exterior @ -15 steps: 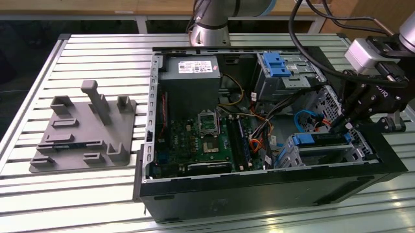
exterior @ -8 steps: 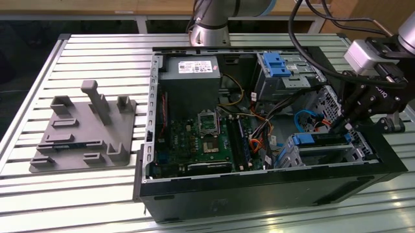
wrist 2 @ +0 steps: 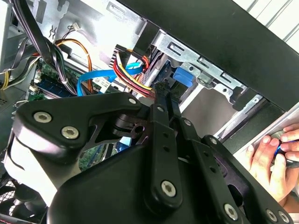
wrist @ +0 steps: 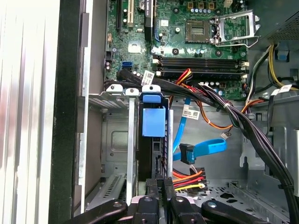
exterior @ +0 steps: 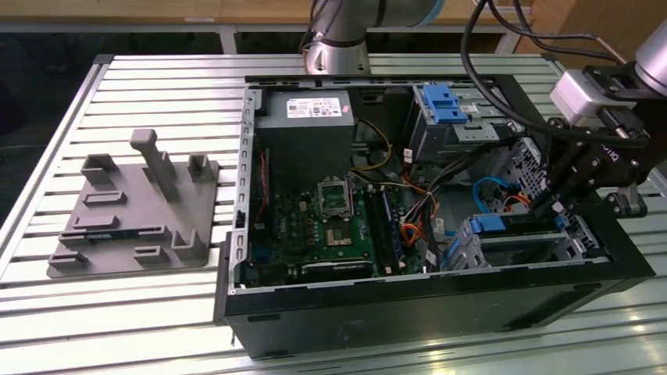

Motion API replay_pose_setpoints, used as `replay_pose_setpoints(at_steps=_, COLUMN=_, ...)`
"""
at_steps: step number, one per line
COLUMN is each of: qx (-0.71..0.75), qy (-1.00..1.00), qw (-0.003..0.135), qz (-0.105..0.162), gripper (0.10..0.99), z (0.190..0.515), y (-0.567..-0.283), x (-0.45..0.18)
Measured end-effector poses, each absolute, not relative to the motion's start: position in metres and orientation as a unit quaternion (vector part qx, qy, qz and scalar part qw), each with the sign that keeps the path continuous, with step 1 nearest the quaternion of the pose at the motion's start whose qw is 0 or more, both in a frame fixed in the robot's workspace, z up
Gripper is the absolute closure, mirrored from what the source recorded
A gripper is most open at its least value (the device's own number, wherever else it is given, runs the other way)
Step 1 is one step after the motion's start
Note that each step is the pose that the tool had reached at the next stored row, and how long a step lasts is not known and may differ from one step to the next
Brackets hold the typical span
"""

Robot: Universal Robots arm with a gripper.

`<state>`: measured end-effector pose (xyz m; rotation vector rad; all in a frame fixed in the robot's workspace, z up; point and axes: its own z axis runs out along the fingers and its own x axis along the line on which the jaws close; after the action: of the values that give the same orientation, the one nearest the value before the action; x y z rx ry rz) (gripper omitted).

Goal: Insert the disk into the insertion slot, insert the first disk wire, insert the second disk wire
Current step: 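Insert the first disk wire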

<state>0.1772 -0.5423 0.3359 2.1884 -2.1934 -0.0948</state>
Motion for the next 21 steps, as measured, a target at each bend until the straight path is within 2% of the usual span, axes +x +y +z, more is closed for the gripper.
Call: replay_pose_setpoints(at_steps=21, qx=0.706, qy=-0.707, qw=0.021, qz=-0.031, gripper=0.925, z=0.3299, y=-0.5423, x=0.1772)
